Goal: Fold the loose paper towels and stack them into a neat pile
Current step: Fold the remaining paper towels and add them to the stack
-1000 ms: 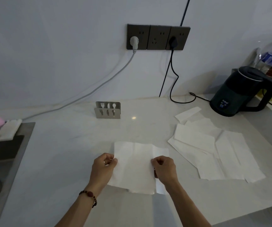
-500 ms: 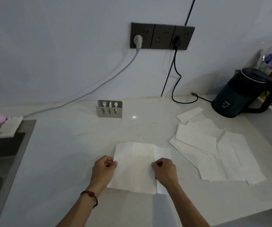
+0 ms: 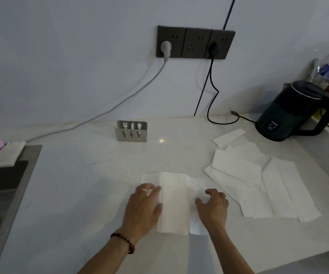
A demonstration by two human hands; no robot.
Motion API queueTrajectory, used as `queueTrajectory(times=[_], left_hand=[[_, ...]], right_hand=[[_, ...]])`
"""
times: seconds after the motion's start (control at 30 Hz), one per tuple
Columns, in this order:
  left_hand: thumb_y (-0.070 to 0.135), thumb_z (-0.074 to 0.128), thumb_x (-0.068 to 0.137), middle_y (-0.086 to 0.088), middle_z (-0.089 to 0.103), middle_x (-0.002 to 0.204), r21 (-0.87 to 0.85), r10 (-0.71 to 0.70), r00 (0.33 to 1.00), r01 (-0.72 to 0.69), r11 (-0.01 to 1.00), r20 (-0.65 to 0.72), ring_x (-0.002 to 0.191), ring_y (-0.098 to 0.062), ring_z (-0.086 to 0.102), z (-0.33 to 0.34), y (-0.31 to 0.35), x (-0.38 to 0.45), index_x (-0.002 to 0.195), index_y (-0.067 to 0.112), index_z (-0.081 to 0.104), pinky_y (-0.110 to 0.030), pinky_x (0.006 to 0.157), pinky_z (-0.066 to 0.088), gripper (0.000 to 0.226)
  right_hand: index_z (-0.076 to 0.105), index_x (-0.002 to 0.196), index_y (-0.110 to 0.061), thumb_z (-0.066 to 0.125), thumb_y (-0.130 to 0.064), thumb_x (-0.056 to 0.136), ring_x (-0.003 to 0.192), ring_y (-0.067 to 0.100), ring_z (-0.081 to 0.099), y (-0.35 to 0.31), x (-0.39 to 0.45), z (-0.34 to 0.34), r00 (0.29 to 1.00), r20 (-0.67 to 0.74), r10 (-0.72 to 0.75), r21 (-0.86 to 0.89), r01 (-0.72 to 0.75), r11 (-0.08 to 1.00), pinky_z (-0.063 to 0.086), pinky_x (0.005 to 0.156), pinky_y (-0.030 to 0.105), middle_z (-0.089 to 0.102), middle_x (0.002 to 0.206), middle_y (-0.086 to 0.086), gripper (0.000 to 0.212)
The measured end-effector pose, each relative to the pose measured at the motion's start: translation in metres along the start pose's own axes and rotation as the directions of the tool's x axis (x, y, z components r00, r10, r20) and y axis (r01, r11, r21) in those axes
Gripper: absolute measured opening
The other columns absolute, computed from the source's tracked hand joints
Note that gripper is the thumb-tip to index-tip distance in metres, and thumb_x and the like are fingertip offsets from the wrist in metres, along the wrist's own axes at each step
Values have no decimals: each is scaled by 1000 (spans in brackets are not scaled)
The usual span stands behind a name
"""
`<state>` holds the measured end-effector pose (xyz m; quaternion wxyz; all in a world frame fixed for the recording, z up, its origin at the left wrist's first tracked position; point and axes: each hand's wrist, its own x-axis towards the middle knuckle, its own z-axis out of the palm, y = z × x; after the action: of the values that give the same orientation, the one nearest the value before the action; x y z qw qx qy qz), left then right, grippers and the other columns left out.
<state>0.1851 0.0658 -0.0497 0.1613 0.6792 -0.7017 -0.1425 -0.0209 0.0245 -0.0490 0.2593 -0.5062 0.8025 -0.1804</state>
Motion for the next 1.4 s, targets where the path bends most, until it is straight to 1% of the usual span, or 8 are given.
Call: queueTrajectory(times=[0.1,0.3,0.57,0.67,0.8,0.9,1.0,1.4], left_hand=[[46,39,95,-4,30,157,108,255,944,-281,953,209,149,-26,14,9,21,7,145,25,41,-44,119,9,54],[50,39,98,0,-2,163,177,220,846,-342,923,486,149,-24,-14,18,37,16,153,34,15,-53,116,-16,62],[47,31,100,4,29,156,131,211,894,-282,950,395,148,-19,13,16,36,25,145,31,37,-52,120,-1,48],[35,30,101,3,64,106,-187,87,987,-61,980,136,105,-16,57,2,48,35,103,23,66,-41,105,38,38],[42,42,99,0,67,75,-619,-308,885,464,633,349,71,-16,61,-15,59,58,78,13,66,-28,67,44,43],[33,63,88,1,46,57,-538,-316,879,469,700,356,55,-15,44,-12,50,64,59,15,43,-25,57,36,39],[17,65,83,-1,38,57,-445,-327,895,436,782,304,55,-15,37,-1,40,66,59,16,37,-26,55,32,37],[24,65,79,5,47,54,-272,-409,905,426,863,117,50,-14,44,9,33,65,59,18,44,-25,51,37,30]], right_hand=[[48,129,-17,69,-24,81,121,26,40,3,-4,0,1000,14,-10,-94,11,995,44,93,37,44,131,6,53],[42,134,-12,66,-7,82,111,31,56,0,1,-5,991,92,97,126,-109,986,48,94,39,48,132,10,58],[73,90,-11,64,-8,85,84,28,68,0,-2,-31,953,299,40,496,-191,847,59,80,44,73,89,7,11],[74,89,-23,64,-13,84,77,17,69,-11,-7,-34,933,338,-125,471,-53,880,59,75,32,73,83,-4,15],[72,101,-27,65,-23,84,76,9,65,-20,-15,-28,843,444,-302,381,128,916,56,73,24,70,84,-7,20],[70,111,-23,65,-21,85,74,7,64,-19,-18,-28,774,524,-356,433,118,894,54,69,22,71,90,-3,26],[74,102,-23,62,-14,87,70,11,62,-12,-14,-31,843,435,-316,484,77,872,53,66,23,70,85,3,21],[38,144,-39,50,-40,96,89,9,55,13,-3,-9,775,443,-452,25,493,870,47,87,23,47,114,-8,49]])
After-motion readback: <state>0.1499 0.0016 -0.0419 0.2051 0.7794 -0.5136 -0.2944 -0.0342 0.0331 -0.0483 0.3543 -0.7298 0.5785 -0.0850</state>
